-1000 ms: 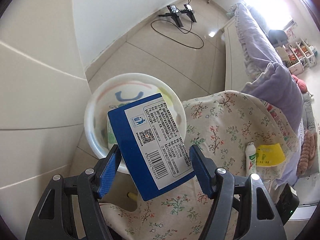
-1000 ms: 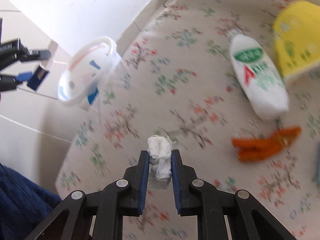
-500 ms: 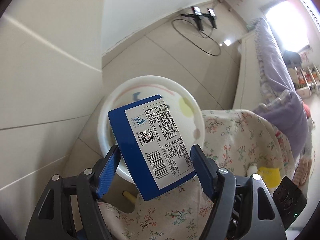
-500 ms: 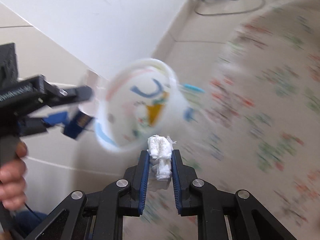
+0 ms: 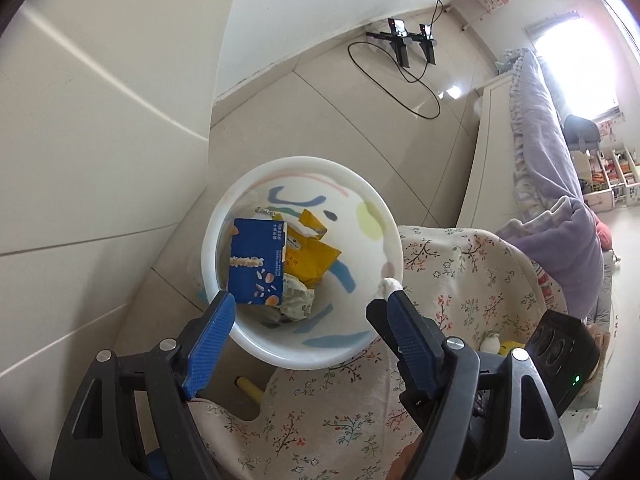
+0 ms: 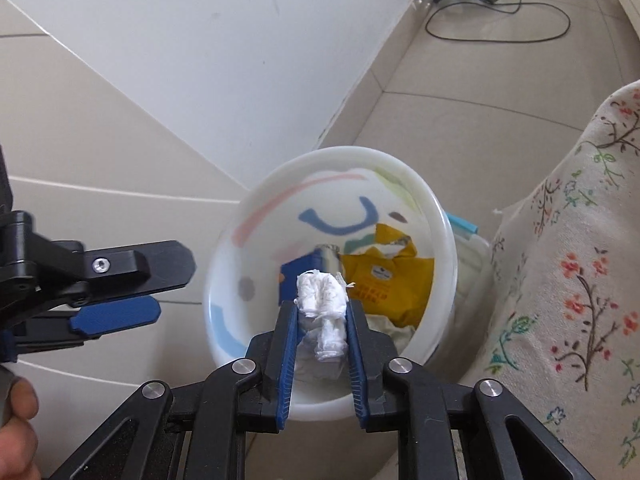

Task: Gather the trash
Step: 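Drop the blue carton into the white bucket with the left tool while the right tool drops the tissue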

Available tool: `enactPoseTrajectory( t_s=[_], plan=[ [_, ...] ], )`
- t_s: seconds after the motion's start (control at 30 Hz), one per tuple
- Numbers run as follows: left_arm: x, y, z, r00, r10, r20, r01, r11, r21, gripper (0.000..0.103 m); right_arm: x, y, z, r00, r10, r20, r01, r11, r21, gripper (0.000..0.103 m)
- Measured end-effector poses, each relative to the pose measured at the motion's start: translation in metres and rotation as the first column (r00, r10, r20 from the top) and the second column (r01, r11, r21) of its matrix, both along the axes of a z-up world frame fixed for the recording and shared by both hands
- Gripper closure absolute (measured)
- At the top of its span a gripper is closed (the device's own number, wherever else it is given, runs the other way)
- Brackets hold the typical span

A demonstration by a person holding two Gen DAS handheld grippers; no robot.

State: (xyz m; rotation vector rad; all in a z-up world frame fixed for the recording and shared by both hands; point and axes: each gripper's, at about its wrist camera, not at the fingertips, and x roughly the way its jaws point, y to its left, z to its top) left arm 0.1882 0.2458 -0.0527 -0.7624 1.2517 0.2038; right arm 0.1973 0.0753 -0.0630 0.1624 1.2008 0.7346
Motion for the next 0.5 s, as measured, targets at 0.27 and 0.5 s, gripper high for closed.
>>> enactPoseTrajectory(
  t_s=[0.27, 0.5],
  plan=[
    [-0.002, -0.006, 0.007, 1.0, -0.008, 0.025, 0.008, 1.0, 0.013, 0.023, 0.007, -0.01, 0.01, 0.999, -0.036, 0.026, 0.037, 0.999, -0.018, 0.045],
    [0.009, -0.047, 0.017, 0.991, -0.127, 0.049, 0.124, 0.99, 0.064, 0.023, -0.018, -0.086, 0.024, 0.997, -0.056, 0.05, 0.061, 0.994, -0.093, 0.045]
  ],
)
